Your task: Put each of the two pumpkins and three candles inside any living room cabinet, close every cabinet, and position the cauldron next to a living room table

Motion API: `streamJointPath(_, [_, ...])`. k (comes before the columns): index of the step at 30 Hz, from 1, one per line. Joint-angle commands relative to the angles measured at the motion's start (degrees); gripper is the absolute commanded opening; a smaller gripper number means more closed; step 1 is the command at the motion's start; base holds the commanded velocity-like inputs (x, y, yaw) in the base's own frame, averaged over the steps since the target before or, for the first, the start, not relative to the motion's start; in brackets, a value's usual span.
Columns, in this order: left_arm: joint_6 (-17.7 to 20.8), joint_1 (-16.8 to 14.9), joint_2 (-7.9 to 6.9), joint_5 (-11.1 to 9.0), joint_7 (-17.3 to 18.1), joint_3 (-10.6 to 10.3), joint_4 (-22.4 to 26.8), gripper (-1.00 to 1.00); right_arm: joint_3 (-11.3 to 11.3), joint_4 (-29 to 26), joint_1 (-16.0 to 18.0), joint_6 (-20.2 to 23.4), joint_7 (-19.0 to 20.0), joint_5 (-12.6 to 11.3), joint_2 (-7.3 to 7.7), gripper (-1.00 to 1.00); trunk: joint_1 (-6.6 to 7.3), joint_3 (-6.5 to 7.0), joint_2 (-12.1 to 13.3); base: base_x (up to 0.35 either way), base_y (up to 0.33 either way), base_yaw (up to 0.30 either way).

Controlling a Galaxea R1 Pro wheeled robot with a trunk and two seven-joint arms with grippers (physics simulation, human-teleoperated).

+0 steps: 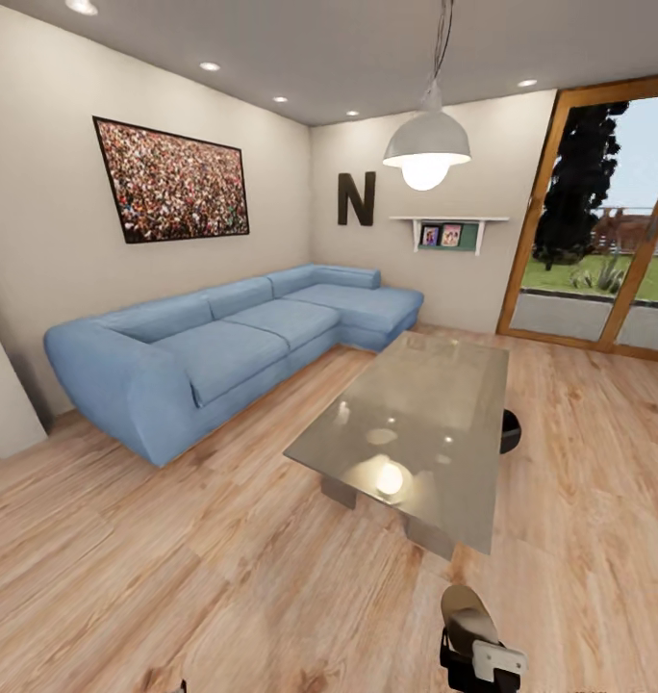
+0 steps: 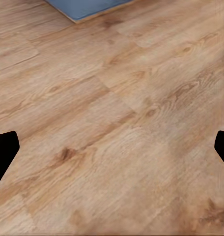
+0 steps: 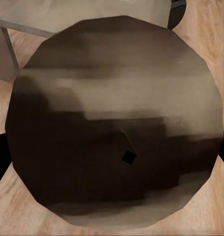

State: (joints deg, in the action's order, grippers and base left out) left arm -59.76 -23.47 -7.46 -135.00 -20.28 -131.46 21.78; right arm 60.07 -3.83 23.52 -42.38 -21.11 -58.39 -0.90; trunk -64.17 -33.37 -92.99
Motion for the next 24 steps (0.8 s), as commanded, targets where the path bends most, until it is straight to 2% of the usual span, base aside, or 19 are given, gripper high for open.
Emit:
streamJointPath(1, [-0.24, 0.0, -0.01, 0.0, -0.45, -0.47, 0.16, 1.0, 0.66, -0.04, 0.04, 0.0, -0.42, -0.06, -0.08, -1.0, 0.23, 0.14, 0.38, 0.0, 0.0, -0.092])
streamJointPath(8, [-0.24, 0.17, 0.33, 0.0, -0.31, -0.47, 0.1, 1.0, 0.64, -0.23, 0.04, 0.25, -0.42, -0.06, -0.32, -1.0, 1.77, 1.43, 3.19, 0.0, 0.0, -0.02])
streamJointPath(12, [-0.24, 0.17, 0.39, 0.0, -0.2, -0.47, 0.3, 1.0, 0.7, -0.39, 0.04, 0.31, -0.42, -0.06, -0.38, -1.0, 1.77, 1.43, 3.19, 0.0, 0.0, -0.001])
streamJointPath(13, [-0.24, 0.17, 0.35, 0.0, -0.2, -0.47, 0.41, 1.0, 0.64, -0.52, 0.04, 0.2, -0.42, 0.0, -1.13, -1.0, 1.77, 1.43, 3.19, 0.0, 0.0, 0.0])
streamJointPath(16, [-0.24, 0.17, 0.35, 0.0, -0.2, -0.47, 0.44, 1.0, 0.55, -0.49, 0.04, 0.12, -0.42, 0.02, -1.45, -1.0, 1.77, 1.43, 3.19, 0.0, 0.0, 0.0])
streamJointPath(24, [-0.24, 0.17, 0.68, 0.0, -0.12, -0.53, 0.45, 1.0, 0.45, -0.24, 0.04, 0.1, -0.42, 0.03, -1.56, -1.0, 1.77, 1.8, 3.19, -0.05, -0.279, -0.197])
